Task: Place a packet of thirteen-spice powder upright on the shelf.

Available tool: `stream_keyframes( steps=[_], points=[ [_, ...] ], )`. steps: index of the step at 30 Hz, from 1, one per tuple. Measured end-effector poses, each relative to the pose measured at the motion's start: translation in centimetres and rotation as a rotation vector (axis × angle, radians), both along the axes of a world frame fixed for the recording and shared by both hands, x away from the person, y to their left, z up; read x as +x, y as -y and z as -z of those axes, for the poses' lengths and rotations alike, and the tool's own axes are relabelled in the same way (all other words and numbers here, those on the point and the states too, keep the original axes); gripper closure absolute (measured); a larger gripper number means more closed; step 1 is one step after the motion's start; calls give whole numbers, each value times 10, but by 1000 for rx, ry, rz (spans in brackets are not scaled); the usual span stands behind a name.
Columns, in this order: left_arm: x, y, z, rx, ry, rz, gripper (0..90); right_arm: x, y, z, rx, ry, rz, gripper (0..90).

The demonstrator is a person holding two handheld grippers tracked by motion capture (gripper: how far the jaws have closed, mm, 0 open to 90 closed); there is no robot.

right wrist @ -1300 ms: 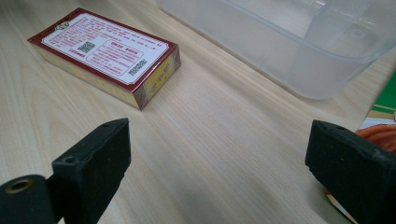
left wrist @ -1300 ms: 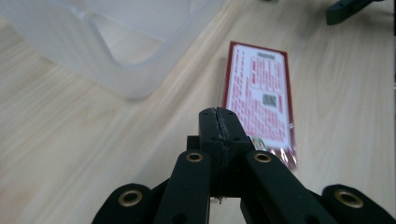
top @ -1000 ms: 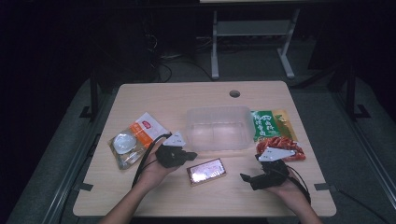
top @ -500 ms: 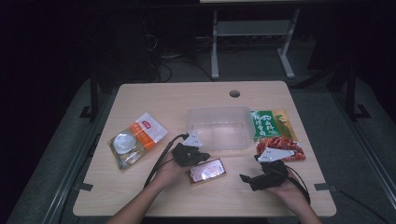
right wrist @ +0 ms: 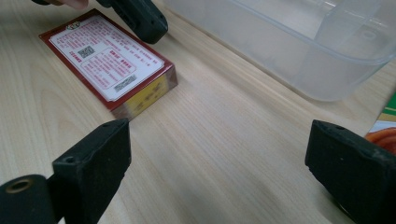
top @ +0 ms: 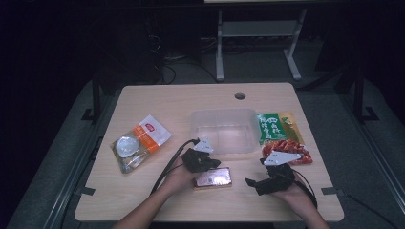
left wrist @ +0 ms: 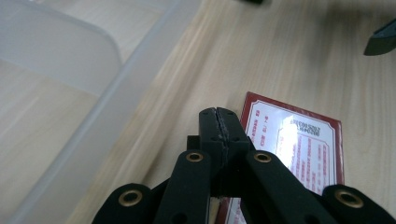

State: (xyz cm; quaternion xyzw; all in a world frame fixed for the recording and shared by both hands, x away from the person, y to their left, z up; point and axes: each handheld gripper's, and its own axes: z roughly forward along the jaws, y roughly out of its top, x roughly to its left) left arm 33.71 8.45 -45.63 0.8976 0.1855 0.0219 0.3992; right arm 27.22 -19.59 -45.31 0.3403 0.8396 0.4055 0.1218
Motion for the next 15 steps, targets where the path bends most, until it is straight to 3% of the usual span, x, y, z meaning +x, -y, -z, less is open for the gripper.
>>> stream_keyframes(
  steps=[10, 15],
  points=[
    [-2, -3, -6, -33, -9, 10, 895, -1, 1, -1, 10, 2, -10, 66],
    [-5, -21, -20, -53, -8, 9, 807, -3, -6, -7, 0, -3, -99, 66]
  ],
)
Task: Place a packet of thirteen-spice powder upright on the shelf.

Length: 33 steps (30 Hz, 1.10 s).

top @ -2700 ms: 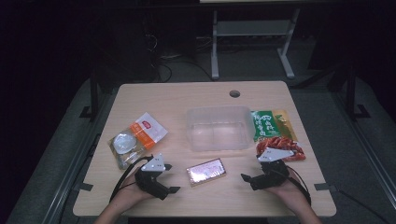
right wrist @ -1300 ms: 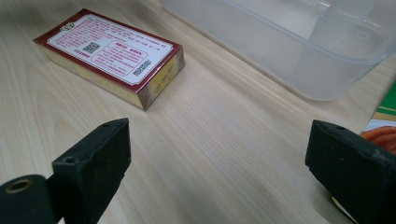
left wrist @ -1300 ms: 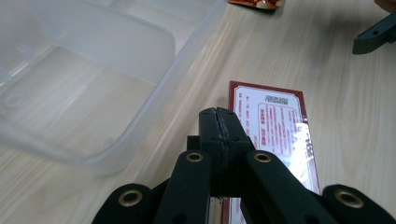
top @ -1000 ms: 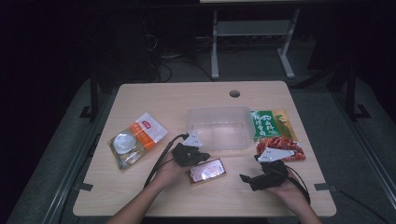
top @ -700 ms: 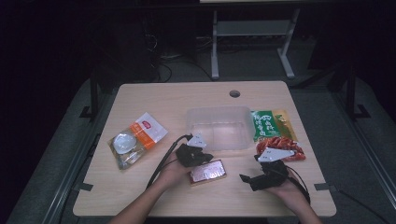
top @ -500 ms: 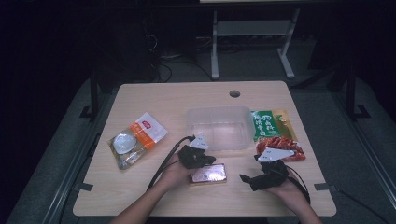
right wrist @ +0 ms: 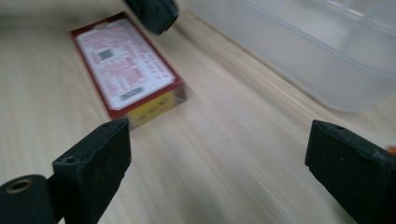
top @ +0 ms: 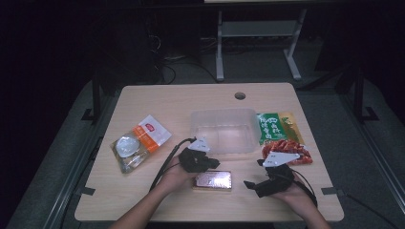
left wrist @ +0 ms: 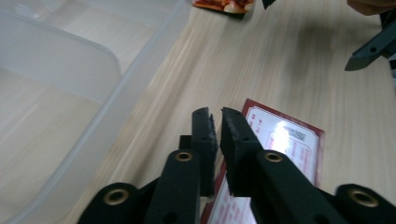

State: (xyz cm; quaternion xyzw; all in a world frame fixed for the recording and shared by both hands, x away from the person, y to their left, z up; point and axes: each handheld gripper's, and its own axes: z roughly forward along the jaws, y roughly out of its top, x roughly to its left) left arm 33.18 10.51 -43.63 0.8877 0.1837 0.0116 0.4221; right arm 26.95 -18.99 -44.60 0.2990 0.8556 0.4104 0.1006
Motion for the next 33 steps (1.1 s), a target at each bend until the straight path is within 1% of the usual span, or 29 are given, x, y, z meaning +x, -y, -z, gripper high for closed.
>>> stream_keyframes(
  steps=[3, 6, 8, 9, 10, 11, 13, 14, 15, 16, 17, 18, 21, 22, 23, 24, 25, 27, 30, 32, 33],
  points=[
    [-5, -15, -8, -8, 0, -6, 732, 1, -7, -6, 14, -10, -52, 66],
    [-12, -32, -11, -2, -2, -6, 645, 4, -17, -8, 6, -9, -103, 80],
    [-17, -42, -12, 8, -5, -11, 591, 6, -25, -8, -3, -15, -142, 80],
    [-19, -47, -12, 6, -6, -13, 563, 6, -28, -7, -4, -16, -161, 81],
    [-22, -52, -13, 11, -5, -16, 538, 7, -31, -7, -7, -23, -180, 81],
    [-25, -57, -13, 6, -8, -23, 519, 8, -35, -6, -12, -31, -197, 81],
    [-31, -66, -12, 7, -8, -29, 476, 11, -42, -6, -31, -29, -231, 85],
    [-34, -70, -12, 3, -6, -38, 456, 13, -46, -6, -35, -33, -250, 111],
    [-34, -70, -12, 3, -6, -38, 437, 16, -49, -6, -46, -18, -285, 137],
    [-41, -78, -10, -3, -2, -50, 409, 19, -53, -6, -51, -17, -305, 137],
    [-44, -81, -9, 0, 7, -57, 385, 21, -56, -6, -48, -18, -322, 137],
    [-47, -84, -8, 5, 14, -60, 364, 24, -60, -5, -57, -15, -343, 138],
    [-54, -91, -4, 14, 10, -69, 321, 31, -72, -4, -87, -28, -386, 138],
    [-56, -93, -2, 19, 9, -71, 312, 33, -75, -3, -89, -32, -403, 138],
    [-56, -94, -1, 24, 10, -73, 304, 34, -78, -1, -101, -40, -425, 138],
    [-56, -95, 0, 32, 11, -73, 299, 35, -81, 0, -124, -28, -441, 139],
    [-55, -95, 1, 30, 6, -79, 291, 35, -83, 2, -142, -25, -448, 143],
    [-54, -96, 2, 26, 0, -75, 284, 35, -87, 5, -171, -25, -455, 150],
    [-55, -96, 5, 36, 3, -62, 270, 36, -90, 10, -196, -30, -467, 180],
    [-56, -96, 7, 34, 5, -64, 257, 36, -90, 11, -203, -34, -471, 204],
    [-56, -96, 7, 40, 6, -64, 255, 37, -90, 12, -202, -31, -470, 216]
  ],
)
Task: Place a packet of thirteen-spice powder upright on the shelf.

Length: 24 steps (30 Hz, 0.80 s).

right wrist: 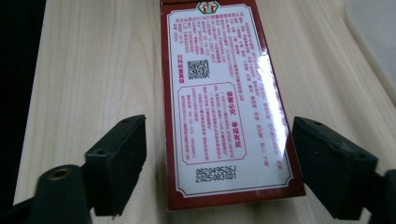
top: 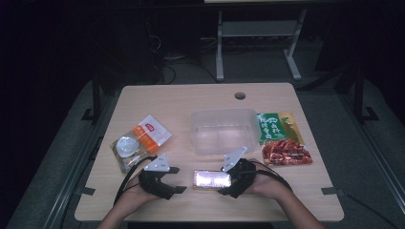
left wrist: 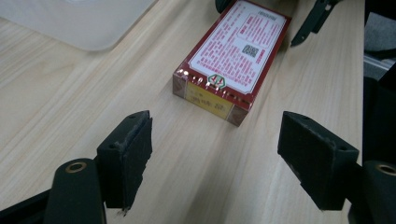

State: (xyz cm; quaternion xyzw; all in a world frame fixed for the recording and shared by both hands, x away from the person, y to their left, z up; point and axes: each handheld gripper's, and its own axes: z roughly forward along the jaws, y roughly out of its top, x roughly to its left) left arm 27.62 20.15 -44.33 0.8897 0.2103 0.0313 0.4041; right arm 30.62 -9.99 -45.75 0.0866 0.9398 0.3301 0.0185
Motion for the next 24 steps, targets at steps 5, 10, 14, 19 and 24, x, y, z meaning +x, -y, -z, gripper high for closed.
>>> stream_keyframes(
  steps=[5, 10, 14, 19, 24],
  points=[
    [1, -2, 1, 7, 4, 2, 241, 0, 1, 2, -6, -7, -16, 262],
    [1, -1, 1, 13, 4, 4, 236, -4, 0, 5, -26, 9, -34, 300],
    [0, 0, 2, 18, 9, 20, 229, -5, 0, 5, -27, 13, -33, 313],
    [1, -1, 1, 18, 10, 31, 218, -5, 3, 2, -13, -9, -32, 317],
    [1, -2, -2, 6, 8, 35, 203, -5, 11, -7, 52, -24, -22, 319]
  ],
)
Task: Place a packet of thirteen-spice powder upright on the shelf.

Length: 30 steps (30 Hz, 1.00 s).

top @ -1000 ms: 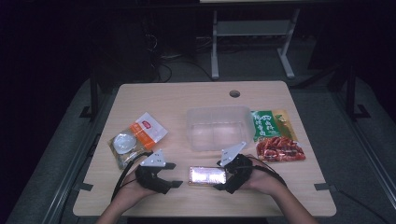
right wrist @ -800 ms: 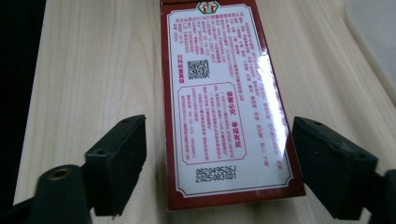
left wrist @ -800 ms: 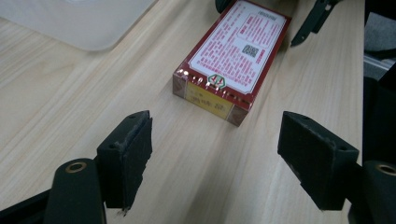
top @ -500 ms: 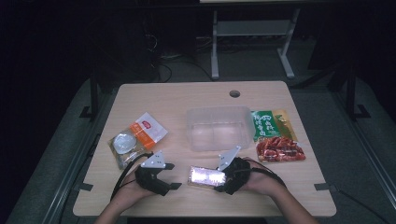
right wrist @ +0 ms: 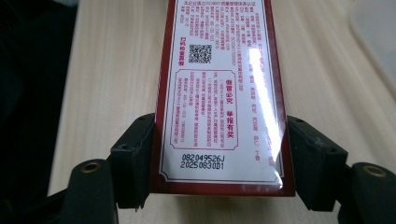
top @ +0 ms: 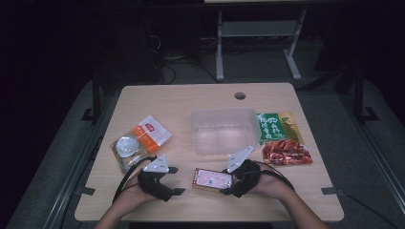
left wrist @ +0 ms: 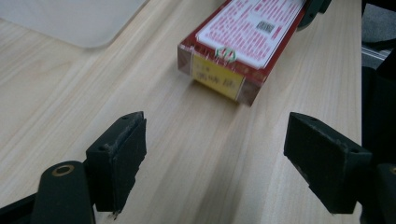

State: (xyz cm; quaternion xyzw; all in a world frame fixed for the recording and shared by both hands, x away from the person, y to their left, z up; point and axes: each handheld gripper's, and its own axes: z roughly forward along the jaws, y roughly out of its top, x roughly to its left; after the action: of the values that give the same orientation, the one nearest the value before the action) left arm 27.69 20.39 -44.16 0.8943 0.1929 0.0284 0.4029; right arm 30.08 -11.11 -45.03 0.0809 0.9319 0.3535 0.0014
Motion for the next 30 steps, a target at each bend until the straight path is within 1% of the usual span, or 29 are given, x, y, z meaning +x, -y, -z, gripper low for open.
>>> stream_keyframes(
  steps=[3, 6, 10, 11, 12, 14, 15, 16, 17, 20, 21, 23, 24, 26, 27, 30],
  points=[
    [0, 0, -3, -5, 10, 28, 187, -2, 6, -7, 44, 3, 4, 320],
    [1, 3, -7, -22, 16, 63, 161, -5, 12, -15, 80, -3, 17, 320],
    [3, 6, -16, -53, 29, 121, 139, -8, 17, -24, 123, 5, 4, 320],
    [4, 7, -19, -62, 37, 141, 138, -9, 17, -25, 134, 4, 2, 320],
    [5, 8, -21, -69, 38, 153, 137, -11, 17, -27, 148, -14, 4, 320],
    [7, 10, -26, -78, 44, 185, 136, -11, 17, -29, 155, 2, -11, 319],
    [8, 11, -28, -83, 46, 194, 136, -12, 17, -31, 168, -7, -9, 320],
    [9, 12, -30, -89, 50, 205, 136, -13, 16, -32, 171, -14, -8, 319],
    [10, 14, -32, -97, 47, 216, 136, -12, 16, -32, 172, 4, -19, 319],
    [13, 17, -35, -105, 51, 247, 137, -13, 15, -34, 174, 4, -22, 319],
    [13, 17, -35, -105, 51, 247, 137, -13, 15, -34, 174, 4, -22, 319],
    [17, 21, -37, -119, 48, 275, 139, -13, 15, -35, 181, 7, -26, 319],
    [18, 23, -37, -121, 44, 281, 139, -14, 15, -36, 179, 3, -27, 319],
    [19, 28, -37, -112, 44, 304, 139, -13, 14, -36, 189, 11, -38, 319],
    [20, 30, -37, -113, 50, 308, 139, -13, 14, -36, 190, 10, -40, 319],
    [21, 34, -37, -127, 45, 322, 147, -13, 13, -36, 191, 7, -44, 319]
  ],
)
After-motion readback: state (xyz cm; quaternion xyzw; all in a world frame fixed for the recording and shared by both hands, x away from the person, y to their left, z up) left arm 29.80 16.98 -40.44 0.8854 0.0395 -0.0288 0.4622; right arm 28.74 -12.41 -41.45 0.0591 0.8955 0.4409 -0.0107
